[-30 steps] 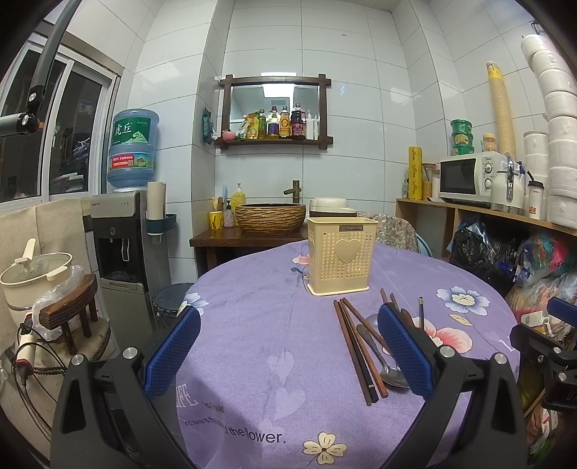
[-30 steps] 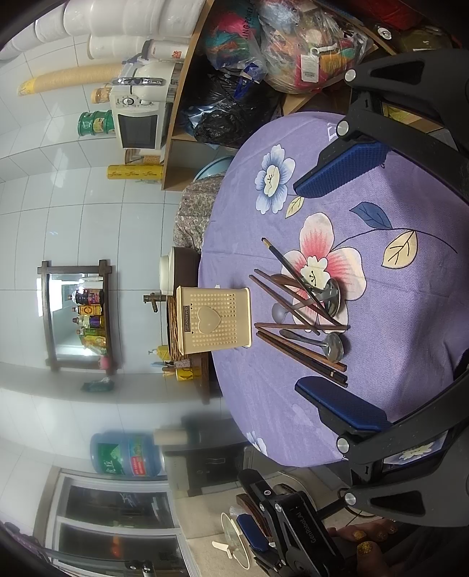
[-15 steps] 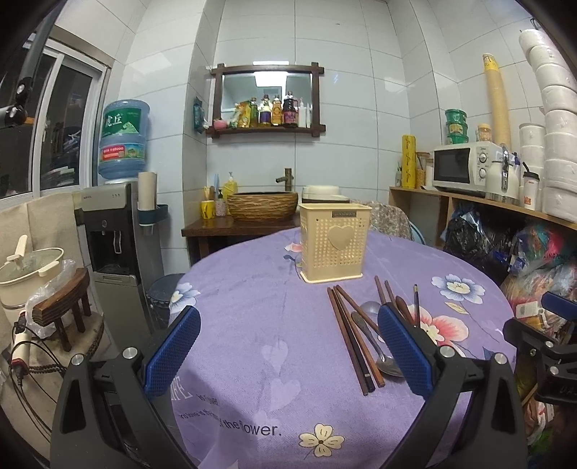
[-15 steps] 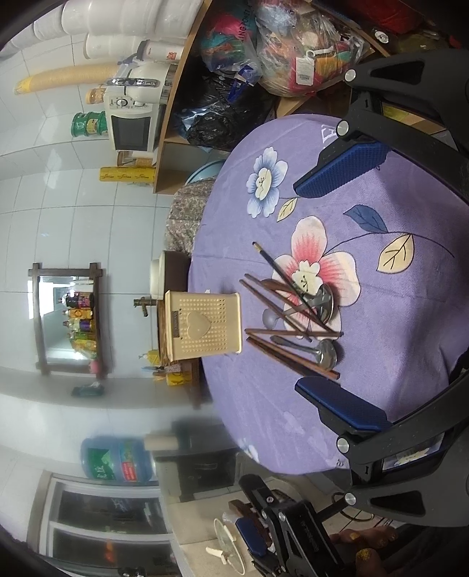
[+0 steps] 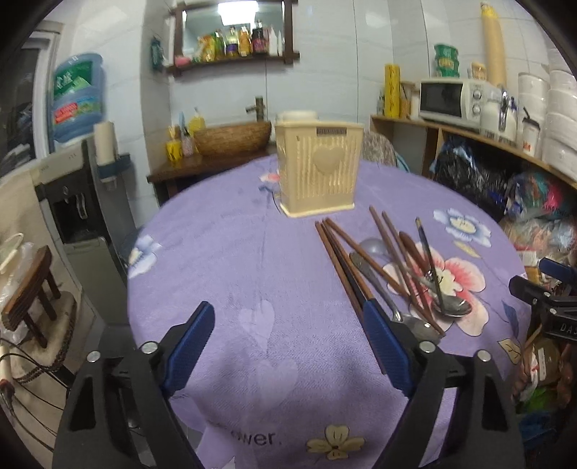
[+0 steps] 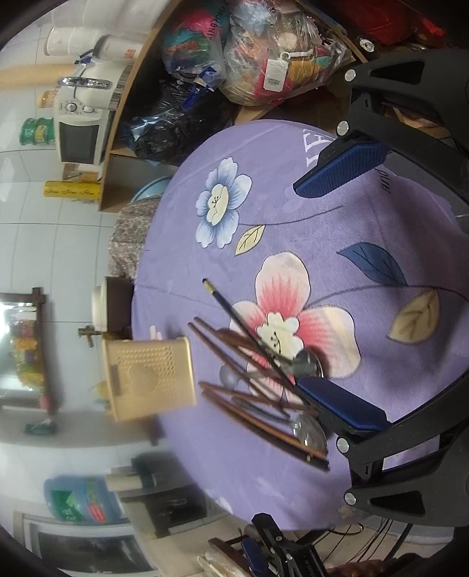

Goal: Organize utensils
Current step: 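Lower the left gripper onto a brown chopstick and close on it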

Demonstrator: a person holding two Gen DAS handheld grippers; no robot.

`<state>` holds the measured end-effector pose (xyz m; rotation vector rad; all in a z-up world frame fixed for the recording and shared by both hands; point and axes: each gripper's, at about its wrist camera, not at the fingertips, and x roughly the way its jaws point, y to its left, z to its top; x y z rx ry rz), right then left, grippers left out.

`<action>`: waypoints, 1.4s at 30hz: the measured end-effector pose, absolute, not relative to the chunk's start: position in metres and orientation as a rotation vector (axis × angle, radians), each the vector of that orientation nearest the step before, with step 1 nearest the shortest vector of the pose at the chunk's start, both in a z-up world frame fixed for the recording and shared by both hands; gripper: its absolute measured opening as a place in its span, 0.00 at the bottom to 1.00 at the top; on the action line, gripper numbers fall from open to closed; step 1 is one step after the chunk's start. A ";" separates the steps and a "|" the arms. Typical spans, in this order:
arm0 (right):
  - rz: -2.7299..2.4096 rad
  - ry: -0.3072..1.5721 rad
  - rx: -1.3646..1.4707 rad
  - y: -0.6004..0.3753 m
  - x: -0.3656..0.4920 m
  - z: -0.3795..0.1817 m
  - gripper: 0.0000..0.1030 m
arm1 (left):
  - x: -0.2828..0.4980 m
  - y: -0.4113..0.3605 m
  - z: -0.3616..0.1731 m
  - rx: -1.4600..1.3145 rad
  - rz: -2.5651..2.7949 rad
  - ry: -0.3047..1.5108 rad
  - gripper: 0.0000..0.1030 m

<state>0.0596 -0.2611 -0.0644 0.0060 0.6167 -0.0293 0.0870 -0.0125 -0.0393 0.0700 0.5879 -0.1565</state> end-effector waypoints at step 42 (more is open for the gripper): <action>-0.074 0.713 -0.041 -0.256 0.110 -0.075 0.95 | 0.200 -0.059 -0.077 0.154 -0.196 0.925 0.72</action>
